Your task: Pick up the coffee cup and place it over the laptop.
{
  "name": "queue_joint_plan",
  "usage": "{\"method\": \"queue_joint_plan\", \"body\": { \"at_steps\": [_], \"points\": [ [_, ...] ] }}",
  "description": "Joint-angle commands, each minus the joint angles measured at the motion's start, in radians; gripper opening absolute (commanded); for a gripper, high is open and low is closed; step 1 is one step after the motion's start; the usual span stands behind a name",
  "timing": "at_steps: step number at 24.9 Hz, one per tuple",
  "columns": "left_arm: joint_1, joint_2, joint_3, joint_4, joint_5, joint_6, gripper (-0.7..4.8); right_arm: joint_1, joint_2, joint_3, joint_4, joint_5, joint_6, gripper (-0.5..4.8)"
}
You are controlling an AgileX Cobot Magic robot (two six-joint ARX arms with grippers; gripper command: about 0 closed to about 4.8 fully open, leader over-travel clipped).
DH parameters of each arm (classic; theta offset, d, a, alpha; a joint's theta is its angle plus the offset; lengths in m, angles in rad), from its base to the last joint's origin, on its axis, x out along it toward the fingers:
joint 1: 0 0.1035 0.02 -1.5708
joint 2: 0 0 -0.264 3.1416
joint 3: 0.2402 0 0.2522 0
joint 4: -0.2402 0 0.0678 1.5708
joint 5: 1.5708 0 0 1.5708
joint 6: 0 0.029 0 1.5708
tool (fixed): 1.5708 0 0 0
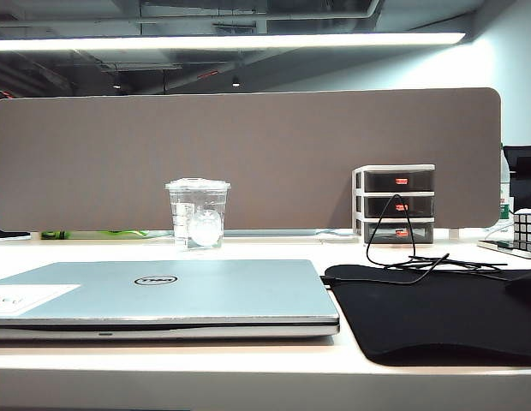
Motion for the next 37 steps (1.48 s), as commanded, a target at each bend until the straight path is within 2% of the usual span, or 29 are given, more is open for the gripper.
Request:
{"method": "queue_joint_plan", "body": {
  "at_steps": [1,9,11,13,14,16,18,22,26,28,31,37],
  "points": [
    [0.001,0.000,0.005,0.018,-0.001,0.000,0.61,0.000,-0.002,-0.005,0.017,0.005,0.000,-0.05],
    [0.001,0.000,0.006,0.019,0.001,-0.002,0.61,0.000,-0.002,-0.005,0.017,0.005,0.000,-0.05],
    [0.000,0.000,0.006,0.019,0.007,-0.025,0.61,0.000,-0.002,-0.005,0.017,0.004,0.000,-0.05],
    [0.000,0.000,0.008,0.021,0.060,-0.095,0.61,0.000,-0.002,-0.005,0.017,0.002,0.000,-0.05],
    [0.000,0.000,0.009,0.037,0.147,-0.175,0.61,0.000,-0.002,-0.005,0.017,0.001,0.000,-0.05],
    [0.000,0.000,0.009,0.052,0.270,-0.246,0.58,0.000,-0.002,-0.005,0.017,0.001,0.000,-0.05],
    [0.000,0.000,0.008,0.052,0.363,-0.251,0.58,0.000,-0.002,-0.005,0.017,0.001,0.000,-0.05],
    [0.000,0.000,0.008,0.053,0.430,-0.251,0.58,0.001,-0.002,-0.005,0.017,0.000,0.002,-0.05],
    [0.000,0.000,0.008,0.053,0.574,-0.252,0.59,0.001,-0.002,-0.005,0.017,0.000,0.123,-0.05],
    [0.000,0.000,0.008,0.053,0.608,-0.257,0.59,0.001,-0.002,-0.005,0.016,-0.001,0.136,-0.05],
    [0.000,0.000,0.007,0.054,0.611,-0.378,0.60,0.001,-0.002,-0.005,0.016,-0.003,0.136,-0.05],
    [0.000,0.000,0.007,0.063,0.606,-0.354,0.62,0.001,-0.002,-0.005,0.016,-0.003,0.136,-0.05]
  ]
}}
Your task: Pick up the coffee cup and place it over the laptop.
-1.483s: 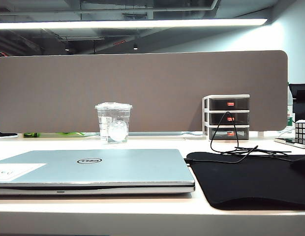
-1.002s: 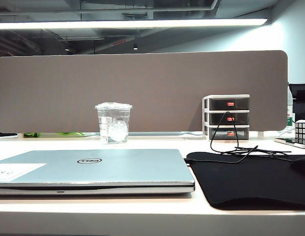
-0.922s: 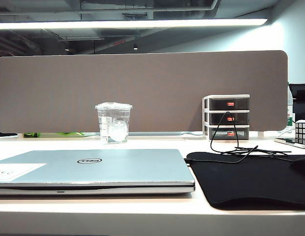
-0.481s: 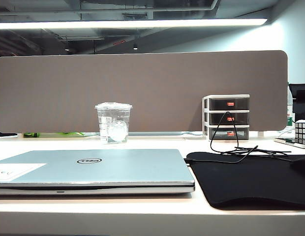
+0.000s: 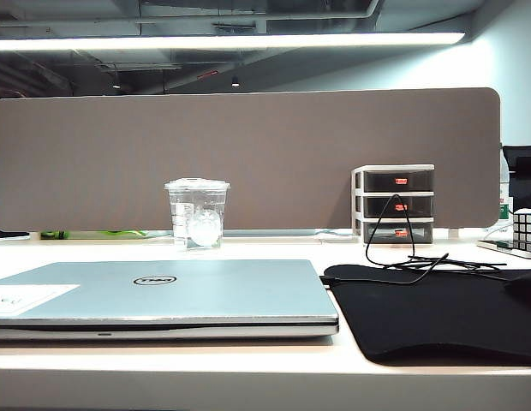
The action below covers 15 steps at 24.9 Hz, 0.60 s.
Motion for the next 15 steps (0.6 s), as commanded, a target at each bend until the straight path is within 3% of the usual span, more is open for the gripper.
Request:
{"method": "queue_joint_plan", "body": {
  "at_steps": [1,6,8,9,15],
  "points": [
    [0.000,0.000,0.001,0.020,-0.007,0.023,0.62,0.000,-0.002,-0.005,0.016,-0.002,0.004,-0.05],
    [0.000,0.000,0.000,0.071,-0.003,0.018,0.69,0.000,-0.002,-0.005,0.016,-0.026,0.004,-0.05],
    [0.000,0.000,0.001,0.127,-0.003,0.022,2.00,0.000,-0.002,-0.005,0.017,-0.047,0.004,-0.06],
    [0.000,0.000,0.003,0.157,-0.003,0.010,2.37,0.000,-0.002,-0.005,0.016,-0.047,0.004,-0.06],
    [0.000,0.001,0.045,0.172,0.019,-0.027,2.18,0.000,-0.002,-0.005,0.016,-0.047,0.003,-0.06]
  ]
}}
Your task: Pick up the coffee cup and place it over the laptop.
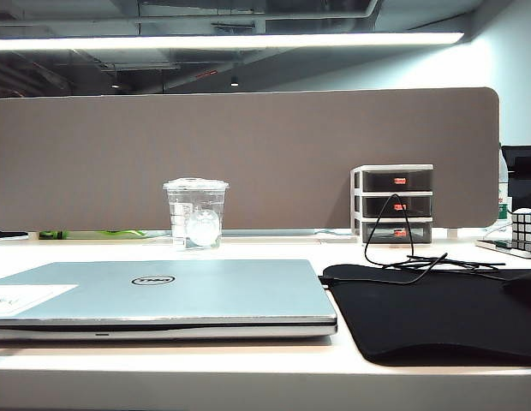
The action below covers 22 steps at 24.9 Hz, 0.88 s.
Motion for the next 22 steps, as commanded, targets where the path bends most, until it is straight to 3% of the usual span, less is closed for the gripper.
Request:
{"method": "queue_joint_plan", "body": {
  "at_steps": [1,4,7,11,15,17,18,20,22],
  "points": [
    [0.000,0.006,0.050,0.009,0.010,-0.002,2.05,0.000,-0.002,-0.005,0.016,-0.001,0.003,-0.05],
    [0.000,0.053,0.086,0.024,0.008,0.005,2.05,0.000,-0.002,-0.005,0.016,-0.002,0.003,-0.05],
    [0.000,0.188,0.136,0.128,0.019,-0.004,2.06,0.000,-0.002,-0.005,0.016,-0.002,0.003,-0.05],
    [0.000,0.435,0.224,0.269,0.020,0.075,2.08,0.000,-0.002,-0.005,0.016,-0.001,0.003,-0.05],
    [0.000,0.763,0.252,0.563,0.084,0.096,2.31,0.000,-0.002,-0.005,0.016,-0.001,0.003,-0.05],
    [0.000,0.918,0.253,0.711,0.090,0.119,2.97,0.000,-0.002,-0.005,0.013,-0.001,0.003,-0.06],
    [0.000,1.031,0.256,0.818,0.091,0.144,3.83,0.000,-0.002,-0.005,0.010,-0.001,0.003,-0.05],
    [0.000,1.180,0.277,0.925,0.090,0.164,4.79,0.000,-0.002,-0.005,0.001,-0.001,0.002,-0.05],
    [0.000,1.316,0.318,0.977,0.113,0.170,4.79,0.000,-0.002,-0.005,-0.018,-0.001,0.002,-0.05]
  ]
}}
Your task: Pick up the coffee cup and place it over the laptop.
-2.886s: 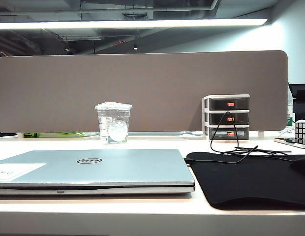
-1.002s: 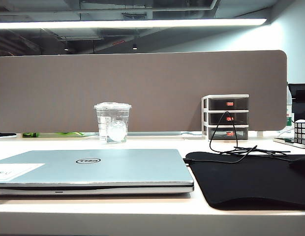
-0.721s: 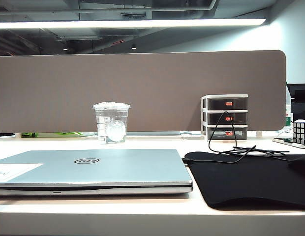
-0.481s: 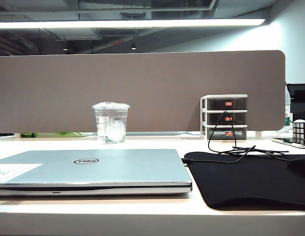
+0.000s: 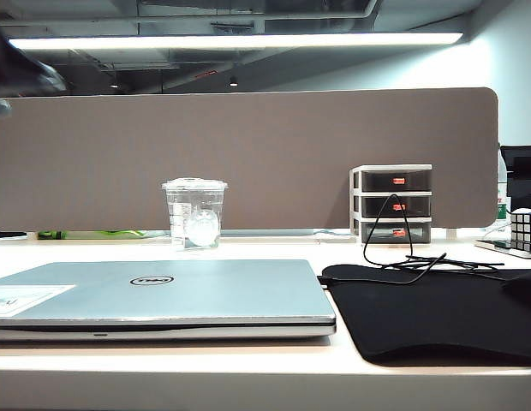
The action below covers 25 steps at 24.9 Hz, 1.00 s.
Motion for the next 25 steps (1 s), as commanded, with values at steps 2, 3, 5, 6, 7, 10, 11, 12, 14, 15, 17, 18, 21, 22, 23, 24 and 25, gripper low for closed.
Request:
{"method": "queue_joint_plan", "body": {
  "at_steps": [2,3,5,6,7,10,11,12,14,15,17,18,21,22,23,24,25],
  "points": [
    [0.000,0.227,0.101,0.097,0.047,0.038,4.79,0.000,-0.002,-0.005,-0.034,-0.001,0.002,-0.06],
    [0.000,0.262,0.124,0.097,0.059,0.047,4.79,0.000,-0.002,-0.005,-0.036,-0.001,0.002,-0.06],
    [0.000,0.336,0.182,0.097,0.073,0.065,4.79,0.000,-0.002,-0.005,-0.033,-0.001,0.002,-0.06],
    [-0.003,0.373,0.216,0.097,0.061,0.065,4.79,0.000,-0.002,-0.005,-0.032,-0.001,0.002,-0.06],
    [-0.005,0.394,0.236,0.097,0.049,0.065,4.79,0.000,-0.002,-0.005,-0.033,-0.001,0.002,-0.06],
    [-0.005,0.407,0.270,0.110,0.026,0.064,4.79,0.000,-0.002,-0.005,-0.033,-0.001,0.002,-0.05],
    [-0.014,0.407,0.278,0.127,-0.005,0.067,4.79,0.000,-0.002,-0.005,-0.033,-0.001,0.002,-0.05],
    [-0.026,0.410,0.286,0.133,-0.050,0.101,4.79,0.000,-0.002,-0.005,-0.033,-0.001,0.002,-0.06],
    [-0.037,0.435,0.314,0.132,0.005,0.245,4.79,0.000,-0.002,-0.005,-0.032,-0.001,0.002,-0.06],
    [-0.036,0.456,0.335,0.131,0.077,0.285,4.79,0.000,-0.002,-0.005,-0.032,-0.001,0.002,-0.06],
    [-0.035,0.535,0.413,0.107,0.208,0.307,4.79,0.000,-0.002,-0.005,-0.032,-0.001,0.002,-0.06],
    [-0.035,0.585,0.462,0.104,0.242,0.307,4.79,0.000,-0.002,-0.005,-0.032,-0.001,0.002,-0.06],
    [-0.036,0.679,0.563,0.099,0.288,0.297,4.79,0.000,-0.002,-0.005,-0.032,-0.001,0.002,-0.06],
    [-0.035,0.716,0.609,0.079,0.303,0.292,4.79,0.000,-0.002,-0.005,-0.033,-0.001,0.002,-0.06],
    [-0.035,0.739,0.638,0.058,0.314,0.292,4.79,0.000,-0.002,-0.005,-0.033,-0.001,0.002,-0.06],
    [-0.034,0.760,0.667,0.029,0.319,0.292,4.79,0.000,-0.002,-0.005,-0.033,-0.001,0.002,-0.06],
    [-0.033,0.796,0.715,-0.024,0.336,0.292,4.79,0.000,-0.002,-0.005,-0.033,-0.001,0.002,-0.06]
  ]
}}
